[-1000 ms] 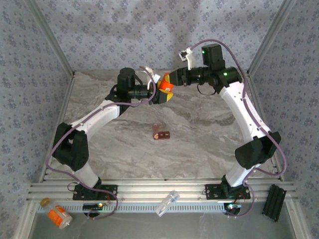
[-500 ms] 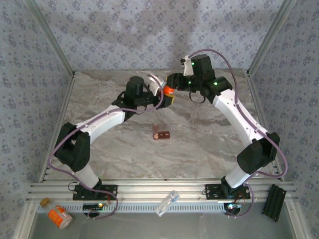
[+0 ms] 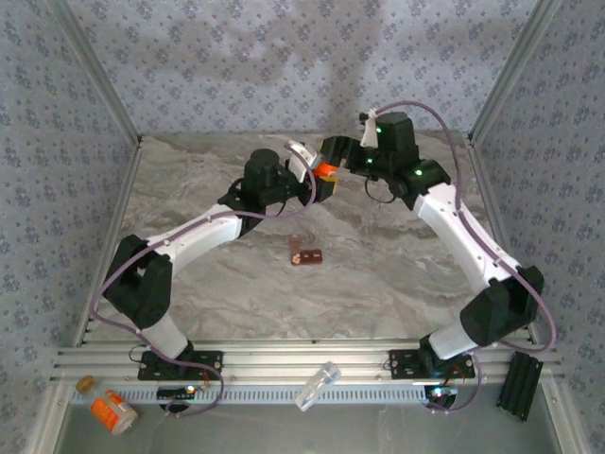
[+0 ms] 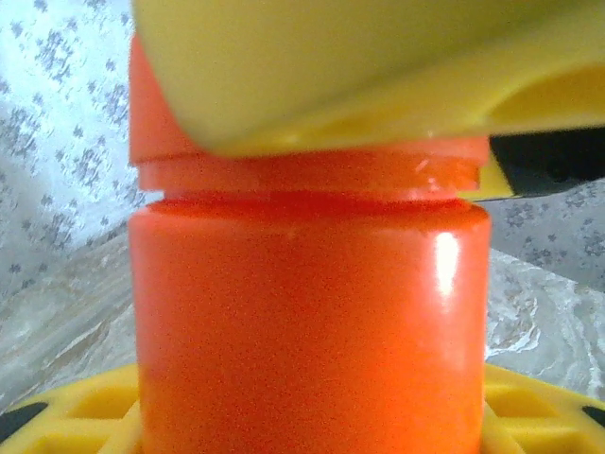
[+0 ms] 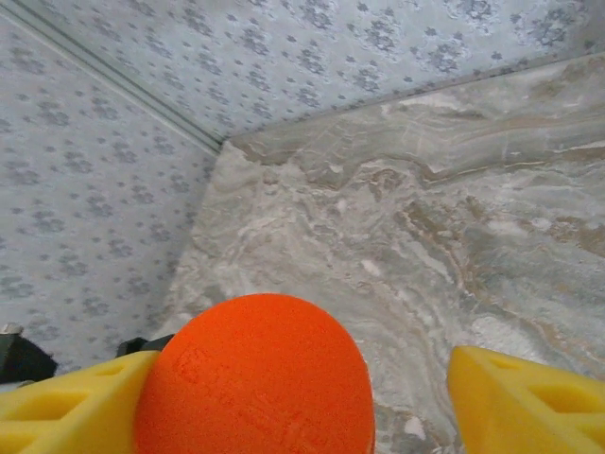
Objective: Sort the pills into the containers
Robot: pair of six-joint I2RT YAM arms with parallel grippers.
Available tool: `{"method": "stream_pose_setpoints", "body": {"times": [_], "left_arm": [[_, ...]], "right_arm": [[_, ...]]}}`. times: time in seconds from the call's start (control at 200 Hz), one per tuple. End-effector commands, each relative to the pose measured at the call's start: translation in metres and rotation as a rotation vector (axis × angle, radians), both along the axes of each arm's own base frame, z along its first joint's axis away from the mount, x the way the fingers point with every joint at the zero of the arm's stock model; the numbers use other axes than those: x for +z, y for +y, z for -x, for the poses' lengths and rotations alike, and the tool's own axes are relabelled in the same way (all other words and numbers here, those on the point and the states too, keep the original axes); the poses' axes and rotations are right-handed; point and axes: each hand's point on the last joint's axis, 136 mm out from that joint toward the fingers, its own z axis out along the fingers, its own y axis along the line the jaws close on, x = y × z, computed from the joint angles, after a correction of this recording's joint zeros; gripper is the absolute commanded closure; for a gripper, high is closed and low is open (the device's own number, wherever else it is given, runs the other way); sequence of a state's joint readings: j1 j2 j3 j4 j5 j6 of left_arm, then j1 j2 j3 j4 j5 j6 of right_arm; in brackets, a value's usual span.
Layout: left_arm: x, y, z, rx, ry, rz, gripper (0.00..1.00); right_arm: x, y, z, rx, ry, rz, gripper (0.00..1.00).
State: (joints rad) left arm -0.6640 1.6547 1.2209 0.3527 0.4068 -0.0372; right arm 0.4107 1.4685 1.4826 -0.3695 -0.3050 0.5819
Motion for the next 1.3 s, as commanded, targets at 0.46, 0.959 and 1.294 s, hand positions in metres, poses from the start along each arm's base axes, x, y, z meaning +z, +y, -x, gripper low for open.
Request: {"method": "stream_pose_setpoints", "body": {"times": [0.46,0.959,1.294], "left_arm": [[0.066,0.018,0.028,-0.274,-0.016,0.145,1.00],[0.065,0.013,0.044,-0.397,0.048,0.127,1.00],[0.063,0.013,0.044,-0.396,0.048,0.126,1.00]], "right_arm": [[0.076,-0.023,0.031,0.335,-0.271,0.015,0.14],[0.065,0.020,0.035,0.499,-0.211,0.098,0.19],[0.054,0.026,0.037,0.524,-0.178,0.097,0.39]]}}
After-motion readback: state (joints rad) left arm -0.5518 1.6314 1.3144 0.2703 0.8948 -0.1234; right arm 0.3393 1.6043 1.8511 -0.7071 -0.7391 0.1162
